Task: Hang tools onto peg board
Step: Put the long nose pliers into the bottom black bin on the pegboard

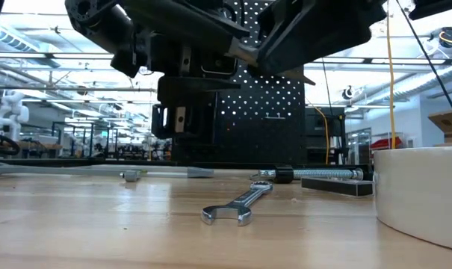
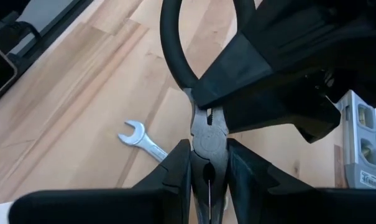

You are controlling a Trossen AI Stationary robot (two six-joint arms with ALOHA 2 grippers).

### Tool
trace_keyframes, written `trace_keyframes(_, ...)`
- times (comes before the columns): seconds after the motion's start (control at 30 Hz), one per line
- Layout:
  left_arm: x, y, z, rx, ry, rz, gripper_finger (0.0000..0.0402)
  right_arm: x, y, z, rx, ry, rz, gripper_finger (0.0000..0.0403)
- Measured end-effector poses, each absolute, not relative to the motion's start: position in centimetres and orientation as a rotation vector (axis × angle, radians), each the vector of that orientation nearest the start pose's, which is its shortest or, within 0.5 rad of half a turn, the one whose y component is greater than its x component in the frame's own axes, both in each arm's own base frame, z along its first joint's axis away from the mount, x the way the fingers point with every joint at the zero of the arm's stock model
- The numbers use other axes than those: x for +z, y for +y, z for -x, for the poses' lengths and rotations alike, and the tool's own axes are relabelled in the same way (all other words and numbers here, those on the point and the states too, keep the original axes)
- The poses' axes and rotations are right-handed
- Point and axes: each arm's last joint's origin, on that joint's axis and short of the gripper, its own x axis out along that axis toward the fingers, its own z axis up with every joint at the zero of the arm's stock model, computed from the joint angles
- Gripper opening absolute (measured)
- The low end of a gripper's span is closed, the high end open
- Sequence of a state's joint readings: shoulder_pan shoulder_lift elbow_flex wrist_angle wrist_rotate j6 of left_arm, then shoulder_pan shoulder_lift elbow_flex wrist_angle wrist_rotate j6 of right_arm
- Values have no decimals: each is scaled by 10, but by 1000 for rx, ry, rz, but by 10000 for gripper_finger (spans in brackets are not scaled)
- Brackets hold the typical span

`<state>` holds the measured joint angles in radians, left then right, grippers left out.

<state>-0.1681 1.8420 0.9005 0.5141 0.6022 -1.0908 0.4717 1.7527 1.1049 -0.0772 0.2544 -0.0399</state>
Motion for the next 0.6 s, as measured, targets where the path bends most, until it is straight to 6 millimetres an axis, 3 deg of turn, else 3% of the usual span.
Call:
trace_keyframes(0.27,157,-76,-359,-457,802,1109,169,199,153,-337,175,693,232,67)
trace_keyframes(0.6,156,-74,-359,-473,790,1054,40,199,152,-337,160,696,235,67)
